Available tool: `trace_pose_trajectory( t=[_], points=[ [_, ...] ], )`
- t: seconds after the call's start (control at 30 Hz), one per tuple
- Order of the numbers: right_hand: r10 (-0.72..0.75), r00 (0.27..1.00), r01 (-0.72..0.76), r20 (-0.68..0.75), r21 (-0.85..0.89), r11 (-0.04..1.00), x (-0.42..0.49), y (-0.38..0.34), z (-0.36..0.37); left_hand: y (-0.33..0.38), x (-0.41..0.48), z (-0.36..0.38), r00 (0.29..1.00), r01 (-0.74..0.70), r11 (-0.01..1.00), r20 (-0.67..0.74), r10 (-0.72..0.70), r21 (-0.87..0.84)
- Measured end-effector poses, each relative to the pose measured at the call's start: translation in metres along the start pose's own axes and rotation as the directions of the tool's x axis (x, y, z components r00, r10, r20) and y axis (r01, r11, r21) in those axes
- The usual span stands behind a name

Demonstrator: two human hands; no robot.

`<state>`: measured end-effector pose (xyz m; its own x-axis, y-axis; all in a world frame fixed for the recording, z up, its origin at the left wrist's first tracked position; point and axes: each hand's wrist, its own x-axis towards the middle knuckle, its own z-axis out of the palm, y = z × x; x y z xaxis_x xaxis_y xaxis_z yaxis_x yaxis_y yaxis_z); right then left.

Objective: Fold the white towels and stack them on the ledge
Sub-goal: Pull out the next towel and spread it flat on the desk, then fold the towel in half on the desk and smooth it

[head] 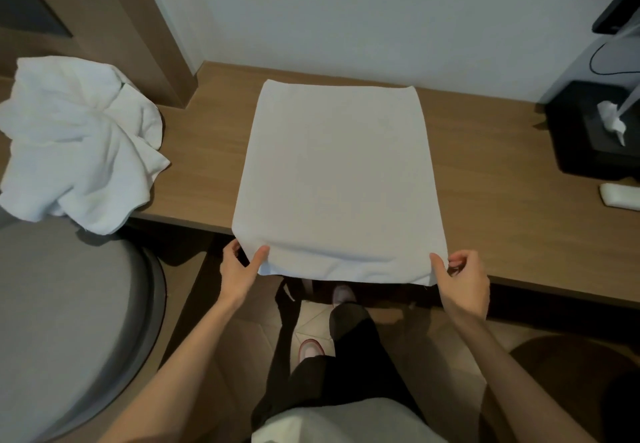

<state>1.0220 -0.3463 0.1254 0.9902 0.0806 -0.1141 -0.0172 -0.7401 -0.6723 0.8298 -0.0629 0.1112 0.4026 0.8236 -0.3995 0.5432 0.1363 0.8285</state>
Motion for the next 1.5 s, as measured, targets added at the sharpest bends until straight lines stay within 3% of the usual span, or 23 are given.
trace_pose_trajectory(
  t=[0.07, 0.13, 0.23, 0.33, 0.47, 0.63, 0.73, 0.8, 0.87, 0.93, 1.03, 1.2, 1.33, 1.4, 1.47, 1.5],
  points=[
    [0.133, 0.991, -0.133, 0.000, 0.063, 0.989, -0.007, 0.006, -0.002, -0.002, 0.001, -0.001, 0.995, 0.003, 1.000, 0.097, -0.004, 0.004],
    [0.283, 0.958, -0.285, 0.031, 0.120, 0.951, -0.012, 0.012, -0.003, -0.004, 0.002, -0.004, 0.995, 0.016, 1.000, 0.102, -0.018, 0.026],
    [0.457, 0.832, -0.542, 0.315, 0.285, 0.790, -0.014, 0.020, -0.003, -0.011, 0.000, -0.010, 0.990, 0.054, 0.996, 0.130, -0.063, 0.069],
    [0.373, 0.727, -0.642, 0.576, 0.379, 0.666, -0.010, 0.023, -0.006, -0.019, -0.010, -0.020, 0.964, 0.130, 0.992, 0.234, -0.123, -0.012],
    [0.267, 0.678, -0.609, 0.685, 0.319, 0.726, -0.005, 0.024, -0.009, -0.030, -0.021, -0.033, 0.947, 0.236, 0.956, 0.263, -0.185, -0.177],
    [0.183, 0.702, -0.535, 0.689, 0.339, 0.774, -0.003, 0.026, -0.017, -0.033, -0.029, -0.034, 0.924, 0.366, 0.819, 0.275, -0.265, -0.442],
    [0.155, 0.770, -0.399, 0.619, 0.277, 0.874, -0.003, 0.022, -0.030, -0.029, -0.034, -0.028, 0.951, 0.310, 0.867, 0.119, -0.286, -0.389],
    [0.146, 0.817, -0.361, 0.558, 0.298, 0.884, -0.001, 0.019, -0.038, -0.024, -0.040, -0.024, 0.957, 0.270, 0.908, -0.014, -0.289, -0.319],
    [0.106, 0.846, -0.324, 0.522, 0.345, 0.881, 0.000, 0.013, -0.047, -0.016, -0.047, -0.021, 0.973, 0.151, 0.964, -0.141, -0.185, -0.219],
    [0.034, 0.864, -0.266, 0.502, 0.398, 0.878, 0.001, 0.005, -0.055, -0.006, -0.053, -0.022, 0.984, 0.007, 0.990, -0.173, -0.031, -0.139],
    [-0.044, 0.860, -0.253, 0.508, 0.500, 0.828, 0.007, -0.011, -0.071, 0.012, -0.061, -0.034, 0.997, -0.047, 0.988, -0.075, 0.036, -0.147],
    [-0.044, 0.847, -0.419, 0.529, 0.717, 0.556, 0.033, -0.046, -0.088, 0.046, -0.063, -0.055, 0.987, 0.061, 0.873, 0.158, 0.018, -0.484],
    [-0.120, 0.834, -0.415, 0.538, 0.756, 0.506, 0.042, -0.063, -0.090, 0.067, -0.052, -0.065, 0.960, 0.139, 0.780, 0.276, 0.045, -0.610],
    [-0.129, 0.863, -0.315, 0.488, 0.720, 0.619, 0.042, -0.073, -0.089, 0.072, -0.045, -0.066, 0.963, 0.052, 0.875, 0.257, 0.084, -0.481],
    [-0.127, 0.928, -0.128, 0.350, 0.620, 0.774, 0.043, -0.083, -0.086, 0.078, -0.040, -0.064, 0.975, -0.108, 0.978, 0.174, 0.140, -0.180],
    [-0.131, 0.953, -0.061, 0.274, 0.594, 0.802, 0.044, -0.087, -0.083, 0.083, -0.038, -0.061, 0.977, -0.169, 0.984, 0.119, 0.176, -0.064]
  ],
)
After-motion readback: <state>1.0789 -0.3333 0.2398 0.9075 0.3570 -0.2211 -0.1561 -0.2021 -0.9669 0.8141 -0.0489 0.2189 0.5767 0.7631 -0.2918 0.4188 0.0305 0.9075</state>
